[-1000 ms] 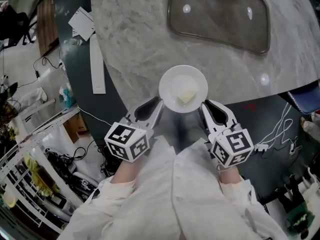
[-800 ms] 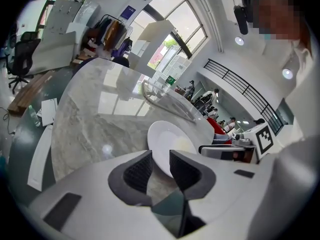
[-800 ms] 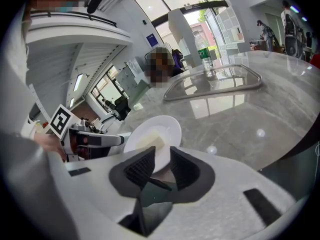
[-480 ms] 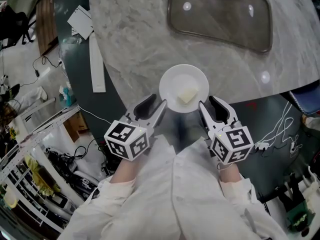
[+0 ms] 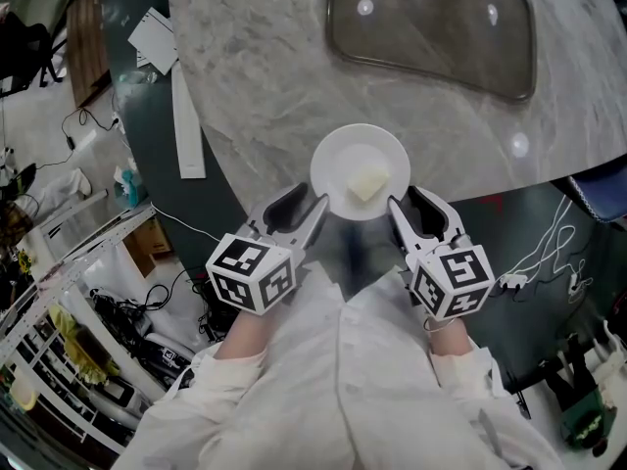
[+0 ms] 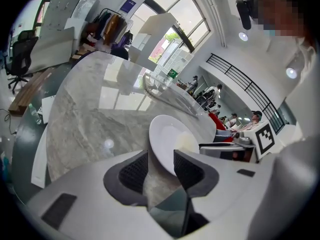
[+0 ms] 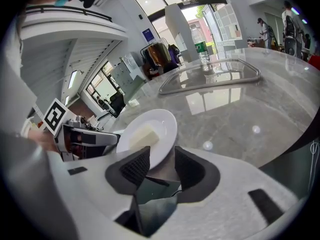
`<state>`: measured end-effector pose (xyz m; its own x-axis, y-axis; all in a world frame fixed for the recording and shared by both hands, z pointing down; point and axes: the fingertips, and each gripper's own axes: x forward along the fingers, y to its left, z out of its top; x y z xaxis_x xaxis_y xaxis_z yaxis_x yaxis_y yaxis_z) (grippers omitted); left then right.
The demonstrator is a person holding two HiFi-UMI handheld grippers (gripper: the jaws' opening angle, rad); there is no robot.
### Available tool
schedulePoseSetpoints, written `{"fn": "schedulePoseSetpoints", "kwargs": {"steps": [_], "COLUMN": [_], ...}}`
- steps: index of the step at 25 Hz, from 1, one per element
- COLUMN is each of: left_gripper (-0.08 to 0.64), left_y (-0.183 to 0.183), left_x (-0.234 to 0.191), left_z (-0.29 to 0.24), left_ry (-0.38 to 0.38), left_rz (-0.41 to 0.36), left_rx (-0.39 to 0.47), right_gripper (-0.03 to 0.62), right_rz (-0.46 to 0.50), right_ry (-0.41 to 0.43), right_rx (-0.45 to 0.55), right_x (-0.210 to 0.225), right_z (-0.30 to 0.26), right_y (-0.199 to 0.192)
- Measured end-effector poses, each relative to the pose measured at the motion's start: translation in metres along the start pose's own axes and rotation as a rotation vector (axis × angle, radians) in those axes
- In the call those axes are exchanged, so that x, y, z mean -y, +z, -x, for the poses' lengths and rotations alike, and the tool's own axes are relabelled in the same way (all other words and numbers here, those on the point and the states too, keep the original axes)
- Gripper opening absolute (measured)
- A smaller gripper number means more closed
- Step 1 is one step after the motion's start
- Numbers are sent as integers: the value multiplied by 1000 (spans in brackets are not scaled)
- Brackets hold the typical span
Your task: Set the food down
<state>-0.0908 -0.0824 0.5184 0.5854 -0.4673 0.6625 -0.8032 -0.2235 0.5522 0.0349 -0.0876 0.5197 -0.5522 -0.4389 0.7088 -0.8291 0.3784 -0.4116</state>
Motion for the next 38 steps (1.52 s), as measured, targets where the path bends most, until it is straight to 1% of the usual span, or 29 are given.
{"fn": "schedulePoseSetpoints", "kwargs": {"steps": [4,8,11,16,23,31,38], "left_gripper": [150,150,150,150,149,147,146], "left_y": [-1,-2,-2,-2,-2,-1,-2], "left_x": [0,0,-2,-1,-1,-1,-1], "left_z": [-2,-1,-2,-4,-5,-6,-7], "left_ry": [16,30,21,19,31,56,77], "left_rz": [-12,-17,-13,-57,-87,-109,-124], "left_rx": [-11,-11,-19,-40,-42,-34,-26], "right_gripper": [118,118,118,118,118,118,117], "right_rz": [15,64,97,104,108,115,137], "right_ry": [-9,-20,-29,-36,-35,-61,-84], "right_rx": [-4,-6,-17,-21,-20,-11,-23], "right_x": [2,2,1,1,1,1,1], "right_z": [0,0,-1,-2,-3,-3,-4], "right_y": [0,-1,-2,-2,-1,0,-1]}}
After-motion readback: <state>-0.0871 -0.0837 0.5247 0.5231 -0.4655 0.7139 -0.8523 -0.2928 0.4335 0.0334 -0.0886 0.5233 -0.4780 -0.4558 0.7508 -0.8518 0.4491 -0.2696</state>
